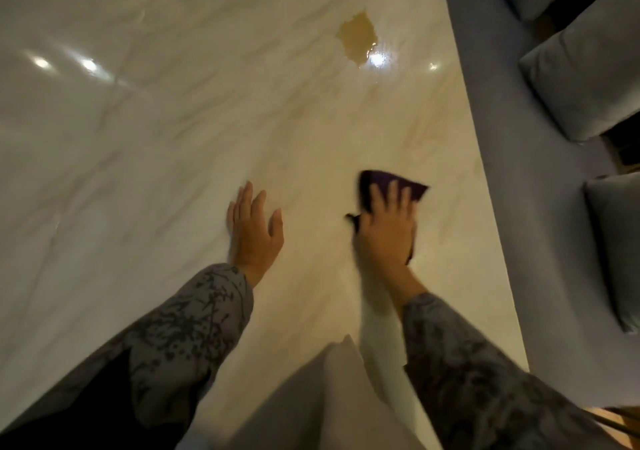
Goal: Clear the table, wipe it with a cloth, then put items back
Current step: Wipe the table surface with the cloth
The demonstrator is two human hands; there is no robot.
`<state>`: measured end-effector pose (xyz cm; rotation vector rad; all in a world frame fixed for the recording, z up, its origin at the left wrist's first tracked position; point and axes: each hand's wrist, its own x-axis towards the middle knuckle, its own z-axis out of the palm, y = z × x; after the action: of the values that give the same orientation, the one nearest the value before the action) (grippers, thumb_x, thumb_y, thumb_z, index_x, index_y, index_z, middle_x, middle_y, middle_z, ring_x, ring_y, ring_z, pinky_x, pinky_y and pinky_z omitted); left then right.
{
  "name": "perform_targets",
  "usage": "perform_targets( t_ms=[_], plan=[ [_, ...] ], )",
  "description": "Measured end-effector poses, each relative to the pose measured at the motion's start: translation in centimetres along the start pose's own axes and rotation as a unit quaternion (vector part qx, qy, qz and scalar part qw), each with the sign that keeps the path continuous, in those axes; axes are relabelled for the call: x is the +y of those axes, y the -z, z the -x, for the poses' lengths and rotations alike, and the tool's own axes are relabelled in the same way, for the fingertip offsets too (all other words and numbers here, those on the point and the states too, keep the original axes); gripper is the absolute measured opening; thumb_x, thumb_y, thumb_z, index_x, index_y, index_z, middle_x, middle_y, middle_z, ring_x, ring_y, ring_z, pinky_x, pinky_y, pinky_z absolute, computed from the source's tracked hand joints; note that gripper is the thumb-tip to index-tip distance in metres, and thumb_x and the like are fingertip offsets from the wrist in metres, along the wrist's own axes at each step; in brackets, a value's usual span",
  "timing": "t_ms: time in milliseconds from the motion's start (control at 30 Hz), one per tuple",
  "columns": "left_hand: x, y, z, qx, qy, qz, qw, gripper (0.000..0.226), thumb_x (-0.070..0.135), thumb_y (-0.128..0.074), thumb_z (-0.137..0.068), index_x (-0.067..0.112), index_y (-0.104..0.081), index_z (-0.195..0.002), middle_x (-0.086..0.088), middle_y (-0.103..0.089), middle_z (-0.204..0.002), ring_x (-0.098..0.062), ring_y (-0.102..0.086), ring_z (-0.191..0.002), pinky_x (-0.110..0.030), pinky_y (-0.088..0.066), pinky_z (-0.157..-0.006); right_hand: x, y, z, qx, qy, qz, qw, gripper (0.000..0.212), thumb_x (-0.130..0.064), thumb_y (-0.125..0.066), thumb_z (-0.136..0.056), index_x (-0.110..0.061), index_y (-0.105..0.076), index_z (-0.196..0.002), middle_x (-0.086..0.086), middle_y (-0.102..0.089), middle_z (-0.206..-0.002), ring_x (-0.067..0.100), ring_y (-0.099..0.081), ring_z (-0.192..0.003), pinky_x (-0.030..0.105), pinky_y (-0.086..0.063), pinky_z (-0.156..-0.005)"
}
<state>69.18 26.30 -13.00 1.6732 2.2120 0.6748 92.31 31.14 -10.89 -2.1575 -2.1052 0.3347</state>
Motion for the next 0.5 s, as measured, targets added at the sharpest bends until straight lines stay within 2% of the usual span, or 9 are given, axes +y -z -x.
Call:
perform_targets(
  t_ms=[100,200,267,367,433,500],
  plan=[
    [-0.1,0.9,0.1,-0.019,0.006,0.066,0.998,0.053,0.035,-0.040,-0.099,0.003,-0.043,-0.141,-0.012,-0.021,-0.159,-0.028,-0.025,-0.145,-0.042,-0.020,-0.120,-4.1,-0.9,6.6,-0.044,0.114,-0.005,0.993,0.067,-0.042,-0.028,-0.085,-0.027,-0.033,-0.150,0.009,-0.021,-0.160,0.031,-0.009,-0.149,0.045,0.002,-0.120],
    [-0.3,2.5,1.3,-0.038,0.023,0.120,0.992,0.051,0.030,-0.045,-0.101,0.008,-0.037,-0.146,0.000,-0.003,-0.163,-0.019,-0.018,-0.147,-0.034,-0.023,-0.119,-3.5,-1.5,11.2,-0.070,0.192,-0.005,0.979,0.062,-0.040,-0.032,-0.089,-0.028,-0.036,-0.149,0.007,-0.025,-0.159,0.031,-0.012,-0.149,0.045,0.002,-0.120],
    [-1.2,3.6,3.6,-0.027,0.016,0.124,0.992,0.048,0.025,-0.047,-0.100,0.008,-0.039,-0.145,0.000,-0.005,-0.163,-0.020,-0.022,-0.146,-0.036,-0.027,-0.117,-1.5,-1.4,13.0,-0.066,0.165,-0.008,0.984,0.060,-0.038,-0.032,-0.088,-0.027,-0.040,-0.147,0.005,-0.030,-0.157,0.031,-0.016,-0.148,0.044,-0.003,-0.120],
    [-3.7,5.0,8.3,0.004,0.022,0.087,0.996,0.045,0.023,-0.050,-0.098,0.002,-0.047,-0.138,-0.015,-0.026,-0.157,-0.032,-0.032,-0.141,-0.048,-0.034,-0.113,1.9,-0.6,14.5,-0.033,0.064,-0.014,0.997,0.059,-0.035,-0.035,-0.087,-0.025,-0.043,-0.145,0.007,-0.033,-0.156,0.032,-0.019,-0.147,0.045,-0.008,-0.120],
    [-6.0,6.1,11.0,0.023,0.031,0.026,0.999,0.050,0.030,-0.046,-0.095,-0.003,-0.052,-0.131,-0.021,-0.035,-0.151,-0.038,-0.033,-0.140,-0.051,-0.030,-0.114,4.6,0.0,14.9,-0.002,-0.007,-0.013,1.000,0.060,-0.033,-0.038,-0.086,-0.022,-0.044,-0.145,0.010,-0.033,-0.155,0.033,-0.019,-0.147,0.045,-0.009,-0.119],
    [-8.5,7.3,13.0,0.019,0.025,-0.040,0.999,0.056,0.037,-0.039,-0.095,-0.002,-0.054,-0.131,-0.022,-0.038,-0.150,-0.037,-0.031,-0.141,-0.048,-0.023,-0.116,6.9,0.6,15.1,0.017,-0.072,-0.002,0.997,0.059,-0.033,-0.035,-0.089,-0.021,-0.041,-0.146,0.010,-0.030,-0.157,0.032,-0.016,-0.148,0.048,-0.008,-0.119]
  ],
)
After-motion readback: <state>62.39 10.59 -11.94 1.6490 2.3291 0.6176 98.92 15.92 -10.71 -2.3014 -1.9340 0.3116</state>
